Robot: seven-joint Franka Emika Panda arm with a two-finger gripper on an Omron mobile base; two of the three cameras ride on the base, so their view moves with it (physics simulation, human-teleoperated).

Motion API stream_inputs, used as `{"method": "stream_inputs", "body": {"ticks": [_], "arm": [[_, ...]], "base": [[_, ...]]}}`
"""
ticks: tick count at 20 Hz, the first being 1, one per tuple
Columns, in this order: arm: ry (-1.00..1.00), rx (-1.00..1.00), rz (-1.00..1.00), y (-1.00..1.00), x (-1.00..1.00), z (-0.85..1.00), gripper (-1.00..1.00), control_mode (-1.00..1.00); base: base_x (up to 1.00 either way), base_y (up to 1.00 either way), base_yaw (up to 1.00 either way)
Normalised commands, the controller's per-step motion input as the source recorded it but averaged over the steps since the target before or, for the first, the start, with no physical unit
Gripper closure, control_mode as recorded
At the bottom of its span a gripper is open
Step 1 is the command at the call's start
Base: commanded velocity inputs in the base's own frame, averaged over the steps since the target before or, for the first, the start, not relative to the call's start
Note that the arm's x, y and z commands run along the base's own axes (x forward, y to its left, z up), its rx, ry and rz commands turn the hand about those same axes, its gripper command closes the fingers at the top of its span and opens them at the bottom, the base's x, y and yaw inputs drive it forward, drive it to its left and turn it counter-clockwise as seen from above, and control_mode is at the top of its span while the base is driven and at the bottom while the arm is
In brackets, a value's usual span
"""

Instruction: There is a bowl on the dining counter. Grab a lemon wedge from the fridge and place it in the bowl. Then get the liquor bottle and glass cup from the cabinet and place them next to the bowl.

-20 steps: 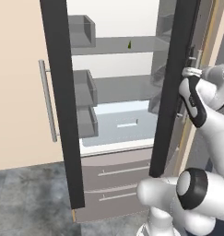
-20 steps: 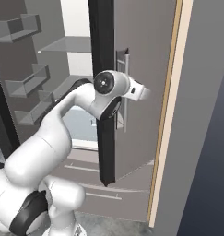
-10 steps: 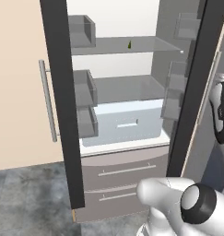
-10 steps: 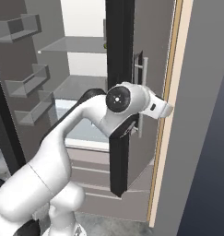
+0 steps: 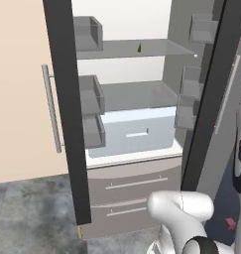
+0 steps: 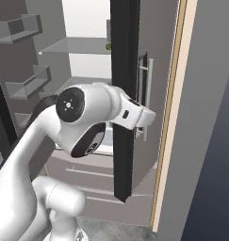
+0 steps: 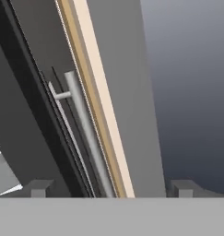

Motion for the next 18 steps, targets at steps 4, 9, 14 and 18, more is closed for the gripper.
{"method": "stream_inputs", "body": {"ticks": [4,9,14,18], "arm": [[0.08,0.0,0.0,1.0,-0.41,0.14,-1.0,-1.0],[0.05,0.0,0.0,0.89,0.45,0.0,-1.0,-1.0],[0.02,0.01,0.0,0.65,0.85,0.0,-1.0,-1.0],[0.0,0.02,0.0,0.51,0.73,0.0,-1.0,-1.0]], "base": [[0.0,0.0,0.0],[0.0,0.0,0.0],[0.0,0.0,0.0],[0.0,0.0,0.0]]}}
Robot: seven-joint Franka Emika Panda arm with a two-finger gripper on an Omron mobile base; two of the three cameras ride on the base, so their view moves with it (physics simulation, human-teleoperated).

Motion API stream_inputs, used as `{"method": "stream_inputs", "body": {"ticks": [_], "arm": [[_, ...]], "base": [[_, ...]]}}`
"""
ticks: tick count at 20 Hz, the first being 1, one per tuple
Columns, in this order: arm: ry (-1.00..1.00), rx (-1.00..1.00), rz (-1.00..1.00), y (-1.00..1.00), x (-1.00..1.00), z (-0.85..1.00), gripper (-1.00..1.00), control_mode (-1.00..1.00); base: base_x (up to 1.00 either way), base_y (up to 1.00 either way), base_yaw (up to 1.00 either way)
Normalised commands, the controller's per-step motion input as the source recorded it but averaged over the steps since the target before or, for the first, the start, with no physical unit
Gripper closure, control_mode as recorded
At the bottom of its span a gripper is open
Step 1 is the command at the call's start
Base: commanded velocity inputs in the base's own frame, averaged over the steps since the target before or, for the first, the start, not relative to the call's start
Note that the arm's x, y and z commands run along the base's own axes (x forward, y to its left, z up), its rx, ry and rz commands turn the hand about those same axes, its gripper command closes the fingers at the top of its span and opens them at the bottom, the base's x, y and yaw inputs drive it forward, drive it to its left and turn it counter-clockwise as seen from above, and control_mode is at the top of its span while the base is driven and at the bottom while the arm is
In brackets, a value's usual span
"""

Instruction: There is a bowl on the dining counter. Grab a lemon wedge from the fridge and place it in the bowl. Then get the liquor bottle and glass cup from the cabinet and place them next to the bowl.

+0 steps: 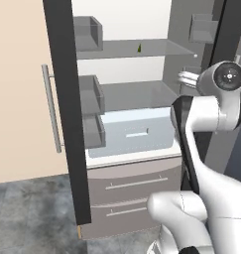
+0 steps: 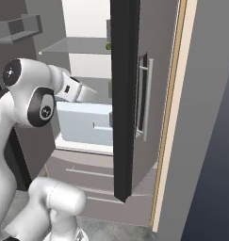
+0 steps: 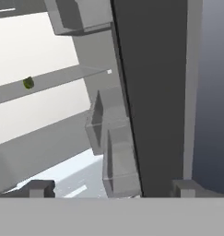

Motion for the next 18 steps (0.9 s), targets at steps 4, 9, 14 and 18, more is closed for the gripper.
{"method": "stream_inputs", "body": {"ticks": [4,9,14,18], "arm": [[0.0,0.03,0.0,0.26,0.85,0.0,-1.0,-1.0],[0.0,0.04,0.0,0.0,0.93,0.0,-1.0,-1.0],[0.0,0.0,0.0,0.01,0.83,0.0,-1.0,-1.0],[0.0,0.0,-0.01,0.0,0.84,0.0,-1.0,-1.0]], "base": [[0.0,0.0,0.0],[0.0,0.0,0.0],[0.0,0.0,0.0],[0.0,0.0,0.0]]}}
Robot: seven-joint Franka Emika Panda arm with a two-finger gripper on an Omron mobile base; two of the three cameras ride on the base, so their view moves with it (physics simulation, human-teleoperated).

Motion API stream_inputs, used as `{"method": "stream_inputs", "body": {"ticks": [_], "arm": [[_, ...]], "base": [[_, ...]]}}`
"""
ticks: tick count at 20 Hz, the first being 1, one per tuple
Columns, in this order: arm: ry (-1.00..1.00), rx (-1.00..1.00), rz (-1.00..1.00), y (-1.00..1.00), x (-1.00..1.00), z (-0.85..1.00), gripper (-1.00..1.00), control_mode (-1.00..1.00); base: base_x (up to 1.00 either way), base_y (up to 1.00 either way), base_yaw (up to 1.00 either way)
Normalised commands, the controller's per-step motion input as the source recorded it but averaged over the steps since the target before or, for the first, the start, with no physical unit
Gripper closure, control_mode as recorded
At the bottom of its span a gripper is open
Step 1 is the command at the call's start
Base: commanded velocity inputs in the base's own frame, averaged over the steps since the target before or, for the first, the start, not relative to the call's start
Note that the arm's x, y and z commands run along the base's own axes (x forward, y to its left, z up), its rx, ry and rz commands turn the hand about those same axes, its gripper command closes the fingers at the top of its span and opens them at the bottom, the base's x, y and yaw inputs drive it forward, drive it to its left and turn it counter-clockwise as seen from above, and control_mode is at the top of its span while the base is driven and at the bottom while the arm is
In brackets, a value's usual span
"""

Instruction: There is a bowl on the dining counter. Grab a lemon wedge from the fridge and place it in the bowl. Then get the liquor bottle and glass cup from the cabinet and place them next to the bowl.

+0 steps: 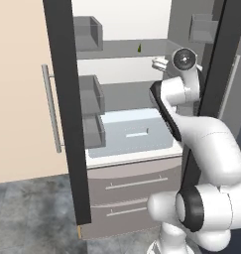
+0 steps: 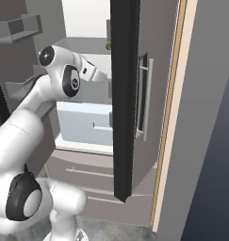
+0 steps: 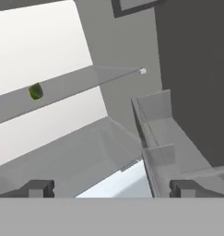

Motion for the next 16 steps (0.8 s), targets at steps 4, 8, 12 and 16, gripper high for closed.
{"method": "stream_inputs", "body": {"ticks": [4,8,12,16], "arm": [[0.01,0.0,-0.04,0.0,0.81,-0.02,-1.0,-1.0],[0.08,0.0,-0.06,0.0,0.69,-0.11,-1.0,-1.0],[0.15,0.0,-0.1,-0.01,0.61,-0.15,-1.0,-1.0],[0.09,0.0,-0.12,-0.19,0.53,-0.05,-1.0,-1.0]], "base": [[0.0,0.0,0.0],[0.0,0.0,0.0],[0.0,0.0,0.0],[0.0,0.0,0.0]]}}
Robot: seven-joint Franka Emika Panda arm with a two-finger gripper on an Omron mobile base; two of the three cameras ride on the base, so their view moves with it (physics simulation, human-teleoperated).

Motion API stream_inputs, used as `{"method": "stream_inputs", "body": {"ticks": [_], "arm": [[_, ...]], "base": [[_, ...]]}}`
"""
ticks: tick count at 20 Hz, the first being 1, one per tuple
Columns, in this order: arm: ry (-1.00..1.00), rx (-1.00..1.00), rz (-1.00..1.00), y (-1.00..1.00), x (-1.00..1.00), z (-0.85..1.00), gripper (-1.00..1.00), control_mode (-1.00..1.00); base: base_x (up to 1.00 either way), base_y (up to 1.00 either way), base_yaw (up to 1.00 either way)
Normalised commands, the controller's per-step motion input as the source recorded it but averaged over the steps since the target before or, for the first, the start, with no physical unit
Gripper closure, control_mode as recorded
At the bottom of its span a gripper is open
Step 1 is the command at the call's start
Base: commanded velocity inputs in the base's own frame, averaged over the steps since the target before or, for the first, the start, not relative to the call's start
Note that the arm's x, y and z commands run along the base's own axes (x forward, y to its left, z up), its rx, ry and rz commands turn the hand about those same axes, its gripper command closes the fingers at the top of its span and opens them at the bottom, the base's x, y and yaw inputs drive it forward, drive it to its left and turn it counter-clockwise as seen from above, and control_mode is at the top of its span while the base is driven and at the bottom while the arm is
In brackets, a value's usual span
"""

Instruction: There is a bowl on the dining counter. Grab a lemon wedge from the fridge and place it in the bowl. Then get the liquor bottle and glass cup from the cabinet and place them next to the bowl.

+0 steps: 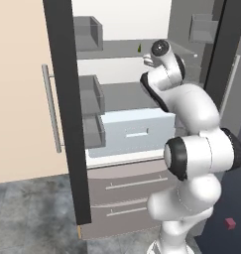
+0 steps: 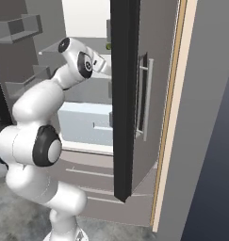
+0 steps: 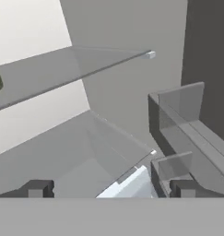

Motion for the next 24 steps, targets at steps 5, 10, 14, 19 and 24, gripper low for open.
{"method": "stream_inputs", "body": {"ticks": [5,10,14,19,24], "arm": [[0.0,-0.03,-0.13,-0.34,0.38,0.0,-1.0,-1.0],[0.0,-0.06,-0.13,-0.41,0.31,-0.03,-1.0,-1.0],[-0.01,-0.07,-0.14,-0.44,0.15,0.0,-1.0,-1.0],[-0.02,-0.08,-0.15,-0.52,0.0,0.0,-1.0,-1.0],[-0.03,-0.08,-0.16,-0.69,0.0,0.0,-1.0,-1.0]], "base": [[0.0,0.0,0.0],[0.0,0.0,0.0],[0.0,0.0,0.0],[0.0,0.0,0.0],[0.0,0.0,0.0]]}}
